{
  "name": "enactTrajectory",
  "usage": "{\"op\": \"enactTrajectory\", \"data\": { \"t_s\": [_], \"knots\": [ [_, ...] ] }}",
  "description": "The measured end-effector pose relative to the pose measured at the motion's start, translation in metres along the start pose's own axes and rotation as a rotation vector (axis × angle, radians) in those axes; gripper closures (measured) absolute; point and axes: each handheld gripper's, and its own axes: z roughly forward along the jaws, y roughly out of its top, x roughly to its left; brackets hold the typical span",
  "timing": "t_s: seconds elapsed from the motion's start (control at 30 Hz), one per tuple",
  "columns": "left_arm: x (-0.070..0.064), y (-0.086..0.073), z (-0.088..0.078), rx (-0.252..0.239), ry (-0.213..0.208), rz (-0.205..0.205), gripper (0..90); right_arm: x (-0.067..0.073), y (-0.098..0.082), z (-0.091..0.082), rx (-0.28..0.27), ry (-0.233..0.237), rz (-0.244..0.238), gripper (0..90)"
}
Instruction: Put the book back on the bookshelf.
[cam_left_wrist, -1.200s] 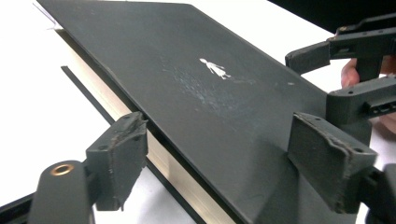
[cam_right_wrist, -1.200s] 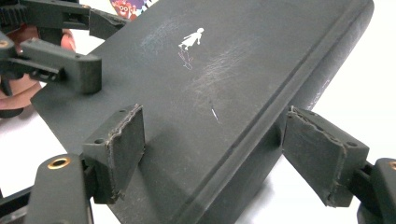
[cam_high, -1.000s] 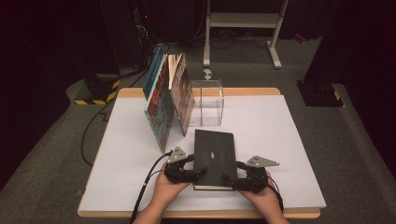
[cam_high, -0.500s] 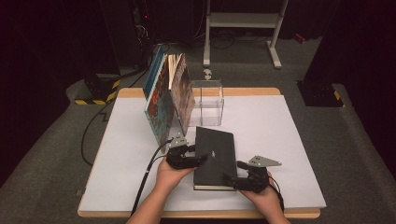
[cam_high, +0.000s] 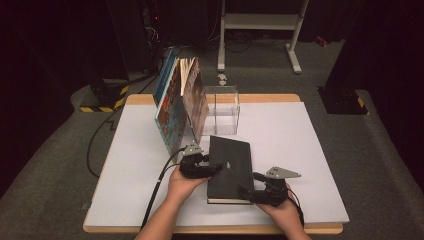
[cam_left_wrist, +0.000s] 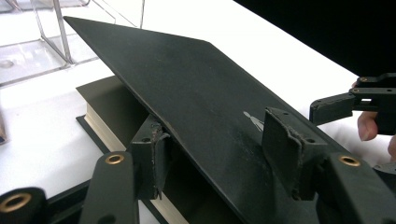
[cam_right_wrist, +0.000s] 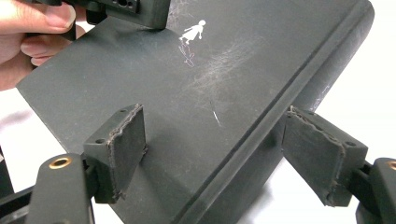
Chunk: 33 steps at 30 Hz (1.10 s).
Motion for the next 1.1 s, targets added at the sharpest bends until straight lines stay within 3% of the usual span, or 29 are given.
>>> {"op": "enactTrajectory", "data": {
  "t_s": [0.2,0.63,0.87,1.1],
  "knots": [
    [-0.001,-0.003,-0.001,-0.025,-0.016,0.034,43.9,-0.002,-0.001,0.002,-0.019,0.004,-0.008,20.3],
    [-0.001,-0.006,-0.003,-0.063,-0.047,0.078,44.7,-0.021,0.016,0.014,0.027,-0.02,0.076,19.9],
    [-0.007,-0.006,-0.005,-0.086,-0.07,0.117,49.0,-0.029,0.024,0.024,-0.007,-0.026,0.1,19.5],
    [-0.011,-0.005,-0.007,-0.094,-0.075,0.173,48.9,-0.024,0.02,0.019,-0.029,-0.04,0.073,19.7]
  ]
}}
